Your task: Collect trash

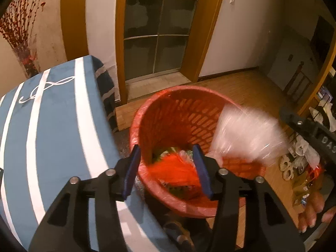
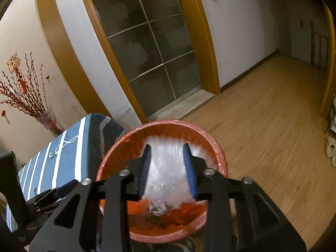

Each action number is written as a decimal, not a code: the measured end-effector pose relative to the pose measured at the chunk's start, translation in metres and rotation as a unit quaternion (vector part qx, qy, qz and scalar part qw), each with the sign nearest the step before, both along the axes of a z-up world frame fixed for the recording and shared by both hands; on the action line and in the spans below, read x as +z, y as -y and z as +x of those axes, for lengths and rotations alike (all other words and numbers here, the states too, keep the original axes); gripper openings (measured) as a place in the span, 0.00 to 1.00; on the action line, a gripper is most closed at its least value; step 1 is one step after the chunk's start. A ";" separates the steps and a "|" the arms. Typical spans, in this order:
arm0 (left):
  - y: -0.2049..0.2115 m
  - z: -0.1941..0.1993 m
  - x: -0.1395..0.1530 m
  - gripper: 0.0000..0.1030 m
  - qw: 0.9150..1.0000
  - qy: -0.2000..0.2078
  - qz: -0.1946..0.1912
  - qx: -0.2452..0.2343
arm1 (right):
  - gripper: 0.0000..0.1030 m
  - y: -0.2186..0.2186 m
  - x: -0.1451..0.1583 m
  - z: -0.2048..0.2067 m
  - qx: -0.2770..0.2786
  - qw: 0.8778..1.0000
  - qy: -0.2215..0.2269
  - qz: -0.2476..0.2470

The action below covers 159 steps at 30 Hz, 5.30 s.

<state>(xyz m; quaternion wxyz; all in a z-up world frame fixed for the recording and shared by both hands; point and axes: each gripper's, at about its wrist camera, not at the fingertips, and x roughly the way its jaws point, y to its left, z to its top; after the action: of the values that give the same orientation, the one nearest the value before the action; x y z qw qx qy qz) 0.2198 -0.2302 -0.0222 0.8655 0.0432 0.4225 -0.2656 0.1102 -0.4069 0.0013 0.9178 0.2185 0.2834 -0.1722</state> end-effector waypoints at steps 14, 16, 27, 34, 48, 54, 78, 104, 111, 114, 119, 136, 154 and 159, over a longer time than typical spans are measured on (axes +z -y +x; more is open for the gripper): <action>-0.107 -0.071 0.066 0.95 0.990 0.128 -0.018 0.061 | 0.98 -0.070 0.062 -0.087 -0.038 0.981 0.073 -0.177; -0.126 -0.093 0.073 0.96 0.985 0.154 -0.016 0.075 | 0.98 -0.088 0.067 -0.100 -0.047 0.971 0.074 -0.221; -0.193 -0.195 0.061 0.96 0.965 0.209 0.010 0.160 | 0.98 -0.161 0.052 -0.164 -0.011 0.966 0.084 -0.242; -0.209 -0.239 0.050 0.96 0.952 0.239 0.013 0.192 | 0.98 -0.191 0.042 -0.182 0.011 0.963 0.086 -0.254; -0.226 -0.245 0.034 0.96 0.956 0.195 -0.008 0.217 | 0.98 -0.194 0.013 -0.185 -0.002 0.972 0.039 -0.232; -0.224 -0.246 0.031 0.96 0.957 0.192 -0.004 0.216 | 0.98 -0.194 0.008 -0.185 -0.003 0.974 0.031 -0.227; -0.226 -0.238 0.022 0.96 0.961 0.160 0.000 0.225 | 0.98 -0.193 -0.005 -0.177 0.012 0.980 -0.007 -0.196; -0.228 -0.239 0.022 0.96 0.961 0.162 -0.002 0.226 | 0.98 -0.196 -0.005 -0.175 0.015 0.980 -0.008 -0.197; -0.227 -0.238 0.023 0.96 0.961 0.162 -0.001 0.225 | 0.98 -0.196 -0.005 -0.175 0.015 0.980 -0.008 -0.197; -0.227 -0.238 0.023 0.96 0.961 0.161 -0.001 0.225 | 0.98 -0.196 -0.005 -0.175 0.015 0.980 -0.008 -0.197; -0.227 -0.237 0.024 0.96 0.961 0.160 -0.001 0.225 | 0.98 -0.196 -0.005 -0.176 0.016 0.980 -0.008 -0.197; -0.227 -0.238 0.024 0.96 0.961 0.161 -0.001 0.226 | 0.98 -0.196 -0.005 -0.175 0.015 0.980 -0.008 -0.197; -0.225 -0.239 0.021 0.96 0.959 0.161 0.003 0.232 | 0.98 -0.197 -0.004 -0.175 0.016 0.980 -0.008 -0.196; -0.225 -0.239 0.020 0.96 0.959 0.160 0.004 0.232 | 0.98 -0.197 -0.004 -0.175 0.016 0.980 -0.008 -0.196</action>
<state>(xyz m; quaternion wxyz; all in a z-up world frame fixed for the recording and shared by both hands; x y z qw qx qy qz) -0.0195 -0.0052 -0.0017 0.9596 -0.0106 0.2775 -0.0458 -0.0650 -0.2102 -0.0032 0.9429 0.0285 0.2553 -0.2118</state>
